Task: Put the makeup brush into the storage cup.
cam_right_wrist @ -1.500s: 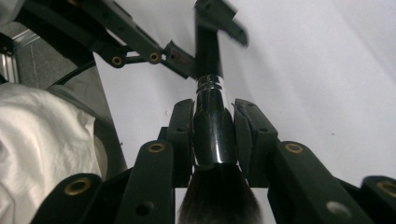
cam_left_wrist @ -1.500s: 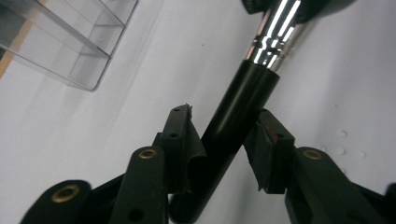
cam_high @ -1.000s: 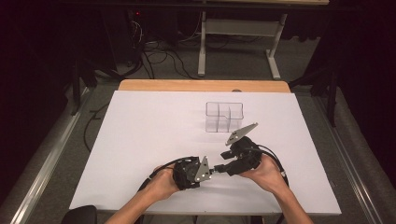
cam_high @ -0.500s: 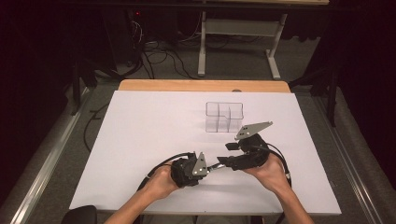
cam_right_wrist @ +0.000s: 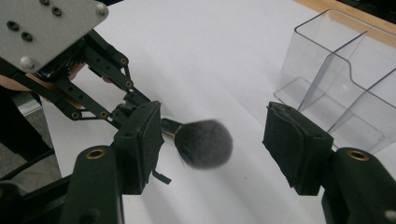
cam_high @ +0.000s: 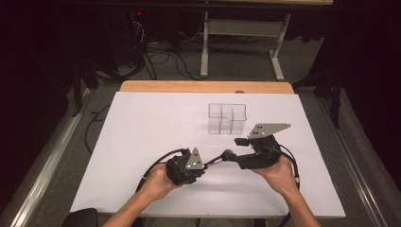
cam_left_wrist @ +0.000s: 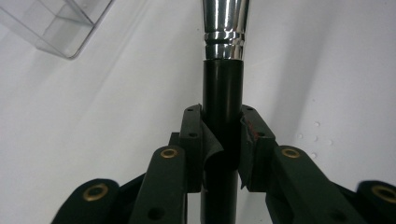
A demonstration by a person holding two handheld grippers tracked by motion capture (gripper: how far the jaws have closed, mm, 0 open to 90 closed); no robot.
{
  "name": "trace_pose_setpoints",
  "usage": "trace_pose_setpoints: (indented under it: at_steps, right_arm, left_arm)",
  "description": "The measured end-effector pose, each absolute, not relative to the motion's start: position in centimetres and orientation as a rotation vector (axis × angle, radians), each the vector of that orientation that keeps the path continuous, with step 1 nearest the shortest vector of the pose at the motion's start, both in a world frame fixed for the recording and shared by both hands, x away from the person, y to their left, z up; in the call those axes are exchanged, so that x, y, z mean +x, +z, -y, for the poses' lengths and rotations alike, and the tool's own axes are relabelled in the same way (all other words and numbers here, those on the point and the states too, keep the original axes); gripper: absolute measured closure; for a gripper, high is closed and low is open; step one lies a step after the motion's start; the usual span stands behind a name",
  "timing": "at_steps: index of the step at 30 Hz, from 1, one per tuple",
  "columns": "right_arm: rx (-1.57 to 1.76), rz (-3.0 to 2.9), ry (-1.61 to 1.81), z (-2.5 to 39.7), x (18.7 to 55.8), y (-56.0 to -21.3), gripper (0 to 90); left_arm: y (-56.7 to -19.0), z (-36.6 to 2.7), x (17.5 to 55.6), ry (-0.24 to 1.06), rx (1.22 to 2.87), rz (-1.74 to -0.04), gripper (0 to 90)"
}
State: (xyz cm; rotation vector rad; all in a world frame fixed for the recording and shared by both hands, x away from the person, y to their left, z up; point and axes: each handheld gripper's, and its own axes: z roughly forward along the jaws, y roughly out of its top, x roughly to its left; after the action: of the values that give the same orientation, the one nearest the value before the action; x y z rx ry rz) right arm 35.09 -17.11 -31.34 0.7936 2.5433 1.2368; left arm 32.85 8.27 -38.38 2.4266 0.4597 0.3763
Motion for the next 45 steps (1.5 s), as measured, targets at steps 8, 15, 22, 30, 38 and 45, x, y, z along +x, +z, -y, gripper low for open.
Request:
trace_pose_setpoints:
  at_steps: [8,15,22,30,38,45]
  right_arm:
    - [0.794,-2.521,1.239,17.2,34.9,-31.6,38.7]
    - [0.828,-2.544,1.236,17.2,34.9,-32.0,39.2]
    - [0.830,-2.568,1.219,16.8,35.1,-32.8,42.4]
    - [0.872,-2.558,1.284,16.5,35.1,-33.4,42.4]
    - [0.912,-2.552,1.321,16.0,35.2,-34.1,42.7]
    - [0.929,-2.559,1.352,15.3,35.2,-34.9,44.7]
  left_arm:
    - [-37.9,-9.5,33.3,0.384,2.379,-0.525,74.1]
    - [-37.5,-10.2,33.5,0.385,2.347,-0.552,74.1]
    - [-37.2,-10.7,33.5,0.379,2.257,-0.615,74.1]
    - [-36.9,-11.0,33.4,0.362,2.190,-0.638,74.0]
    - [-36.8,-10.9,33.4,0.336,2.167,-0.643,74.0]
    - [-37.0,-10.6,33.4,0.301,2.145,-0.651,74.0]
